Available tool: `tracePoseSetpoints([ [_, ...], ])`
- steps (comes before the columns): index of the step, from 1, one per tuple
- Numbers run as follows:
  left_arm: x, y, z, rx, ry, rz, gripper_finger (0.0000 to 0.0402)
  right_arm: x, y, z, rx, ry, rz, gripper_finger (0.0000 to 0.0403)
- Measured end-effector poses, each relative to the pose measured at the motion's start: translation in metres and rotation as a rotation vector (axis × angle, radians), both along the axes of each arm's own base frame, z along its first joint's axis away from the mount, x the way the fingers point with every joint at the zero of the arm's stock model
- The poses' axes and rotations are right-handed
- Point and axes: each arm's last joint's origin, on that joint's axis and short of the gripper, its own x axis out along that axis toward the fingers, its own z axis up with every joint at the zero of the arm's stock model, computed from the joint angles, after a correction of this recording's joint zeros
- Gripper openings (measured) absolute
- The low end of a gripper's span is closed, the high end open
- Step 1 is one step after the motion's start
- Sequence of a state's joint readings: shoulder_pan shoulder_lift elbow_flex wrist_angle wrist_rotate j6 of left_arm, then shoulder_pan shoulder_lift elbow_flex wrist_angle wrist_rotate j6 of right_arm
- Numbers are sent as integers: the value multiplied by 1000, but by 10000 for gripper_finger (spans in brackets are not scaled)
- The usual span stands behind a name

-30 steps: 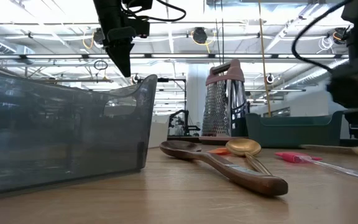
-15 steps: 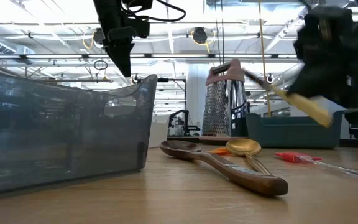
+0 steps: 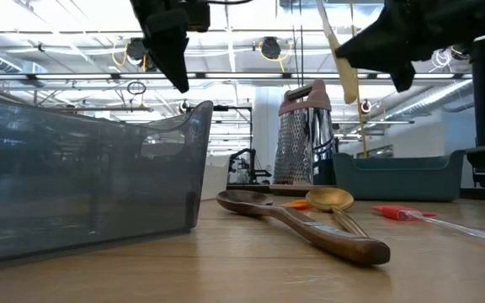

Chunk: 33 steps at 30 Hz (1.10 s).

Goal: Pick & Place Kitchen Items
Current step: Put the white table knife into the white bin

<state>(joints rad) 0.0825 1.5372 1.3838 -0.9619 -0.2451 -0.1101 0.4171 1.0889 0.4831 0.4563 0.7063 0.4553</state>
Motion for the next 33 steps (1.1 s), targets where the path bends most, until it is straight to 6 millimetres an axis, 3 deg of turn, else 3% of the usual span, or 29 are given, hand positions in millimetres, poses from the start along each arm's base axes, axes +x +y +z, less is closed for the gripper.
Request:
tracePoseSetpoints([
  [9, -6, -24, 3, 50, 65, -191, 118, 8, -15, -6, -22, 36, -73, 58],
  [14, -21, -29, 12, 19, 71, -144, 118, 15, -16, -18, -57, 89, -82, 58],
  [26, -81, -58, 68, -6, -235, -112, 118, 34, -8, -33, -165, 80, 12, 59],
  [30, -91, -66, 65, 8, -398, -155, 118, 41, -6, -32, -227, 25, 110, 59],
  [33, -91, -71, 50, 9, -501, -199, 118, 45, -8, -29, -265, -25, 142, 59],
])
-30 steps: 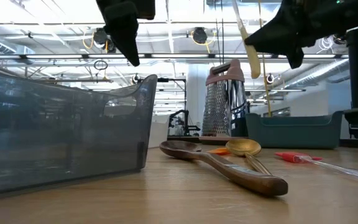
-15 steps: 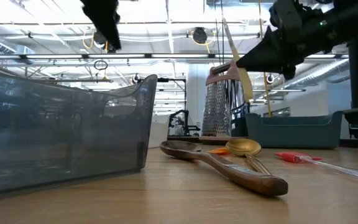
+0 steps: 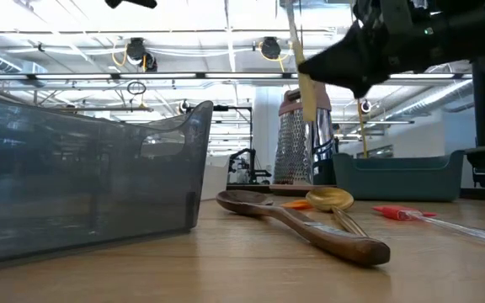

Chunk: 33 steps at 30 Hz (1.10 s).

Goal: Pick & Place Kitchen Items
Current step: Put the white table knife into the white bin

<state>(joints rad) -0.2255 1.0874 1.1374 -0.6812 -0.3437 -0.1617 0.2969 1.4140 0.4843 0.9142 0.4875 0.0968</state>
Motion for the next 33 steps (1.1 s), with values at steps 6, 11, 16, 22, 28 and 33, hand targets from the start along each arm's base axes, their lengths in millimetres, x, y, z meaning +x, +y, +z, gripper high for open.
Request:
tracePoseSetpoints([
  [6, 16, -6, -42, 43, -129, -58, 118, 7, -9, 2, -81, -60, 40, 59],
  [11, 34, -7, -77, 26, -200, -39, 118, 11, -20, 5, -100, -109, 74, 59],
  [16, 47, -3, -101, 28, -136, -3, 118, 13, -31, 6, -100, -125, 97, 59],
  [22, 74, 3, -119, 8, -187, 43, 118, 14, -42, 8, -85, -146, 63, 59],
  [28, 102, 15, -134, 16, -313, 85, 118, 14, -49, 8, -82, -149, 37, 59],
  [33, 114, 26, -146, 5, -345, 67, 118, 15, -52, 8, -85, -151, 27, 59],
])
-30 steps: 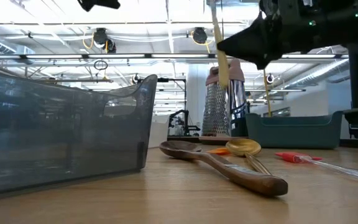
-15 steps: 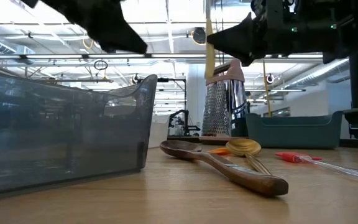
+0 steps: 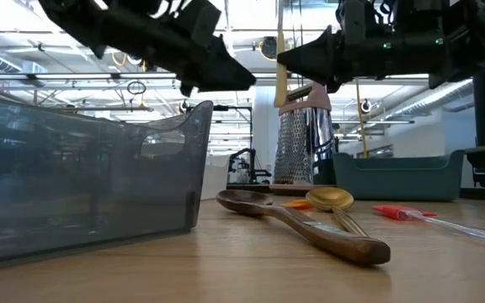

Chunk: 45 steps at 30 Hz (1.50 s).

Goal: Pick & Place Kitchen Items
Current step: Put the white table knife into the white bin

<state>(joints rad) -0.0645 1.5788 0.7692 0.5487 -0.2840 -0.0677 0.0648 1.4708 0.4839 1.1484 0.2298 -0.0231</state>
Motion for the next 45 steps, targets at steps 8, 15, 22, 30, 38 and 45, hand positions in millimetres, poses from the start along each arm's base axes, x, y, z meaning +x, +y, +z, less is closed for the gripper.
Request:
tracePoseSetpoints([
  [8, 14, 10, -13, -30, -84, -81, 155, 0, 0, 1, -14, -6, -2, 59],
  [15, 20, 11, -19, -21, -94, -83, 229, 0, 0, 1, -14, -5, -2, 59],
  [22, 33, 10, -13, -7, -108, -86, 250, 0, 0, 1, -15, -5, -2, 59],
  [30, 46, 10, -12, 29, -111, -91, 249, 0, 0, -1, -16, 10, -1, 59],
  [38, 45, 12, -12, 29, -109, -87, 165, 0, 0, -2, -16, 18, -1, 59],
  [45, 45, 12, -12, 8, -112, -81, 62, 0, 0, -2, -15, 19, -7, 59],
])
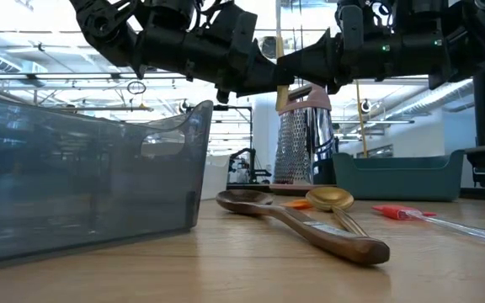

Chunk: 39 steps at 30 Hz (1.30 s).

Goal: Pick & Place Kitchen Items
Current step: Put the white table knife into the white bin

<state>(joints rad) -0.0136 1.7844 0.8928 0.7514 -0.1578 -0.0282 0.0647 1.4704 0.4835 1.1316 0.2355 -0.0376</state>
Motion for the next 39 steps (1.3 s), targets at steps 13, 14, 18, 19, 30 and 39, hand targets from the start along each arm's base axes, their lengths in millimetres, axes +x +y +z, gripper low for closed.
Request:
tracePoseSetpoints([
  [13, -1, 0, -6, -76, 54, 11, 68, 0, 0, -5, 2, 50, 2, 60],
  [14, -1, 0, -6, -77, 54, 11, 68, 0, 0, -5, 2, 51, 3, 60],
  [18, -4, 0, -1, -81, 73, 9, 64, 1, 0, -5, -12, 57, 4, 60],
  [19, -6, 0, 0, -87, 87, 10, 63, 1, 0, -5, -20, 62, 5, 60],
  [30, -32, 2, 21, -138, 244, 94, 69, 0, 0, -9, -37, 99, 4, 124],
  [39, -82, 9, 55, -201, 408, 190, 71, 0, 0, -13, -35, 139, 4, 144],
])
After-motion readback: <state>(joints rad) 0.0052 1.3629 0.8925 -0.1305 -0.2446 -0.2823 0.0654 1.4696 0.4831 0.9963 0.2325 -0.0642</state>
